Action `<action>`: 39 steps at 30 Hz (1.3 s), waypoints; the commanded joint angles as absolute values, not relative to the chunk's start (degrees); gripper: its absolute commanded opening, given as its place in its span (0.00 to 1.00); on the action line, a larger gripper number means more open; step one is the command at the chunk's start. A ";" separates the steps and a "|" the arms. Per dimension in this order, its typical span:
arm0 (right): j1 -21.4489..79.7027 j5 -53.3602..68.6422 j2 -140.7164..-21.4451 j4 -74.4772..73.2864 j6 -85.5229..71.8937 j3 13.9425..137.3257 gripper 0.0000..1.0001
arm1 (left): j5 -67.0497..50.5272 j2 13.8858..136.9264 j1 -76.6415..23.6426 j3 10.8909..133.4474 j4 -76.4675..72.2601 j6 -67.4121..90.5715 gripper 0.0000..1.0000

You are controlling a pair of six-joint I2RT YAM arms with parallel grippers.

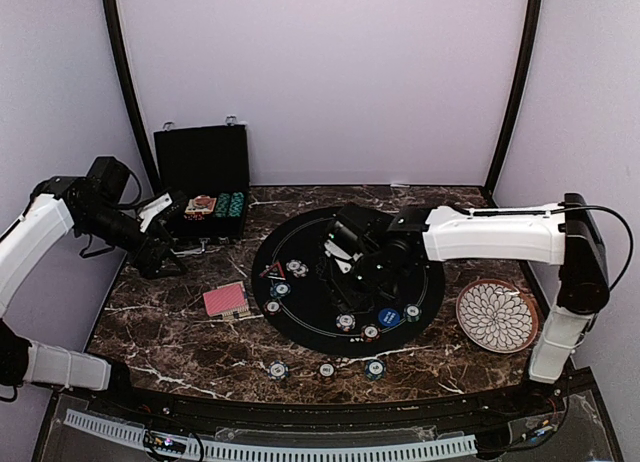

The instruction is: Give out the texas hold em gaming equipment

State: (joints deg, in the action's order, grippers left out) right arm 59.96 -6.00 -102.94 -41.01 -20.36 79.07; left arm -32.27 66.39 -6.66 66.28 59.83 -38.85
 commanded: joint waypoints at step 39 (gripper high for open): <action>58.18 -10.14 -118.30 -35.43 -21.50 83.87 0.34 | -33.48 66.81 -6.92 64.90 57.92 -43.33 0.99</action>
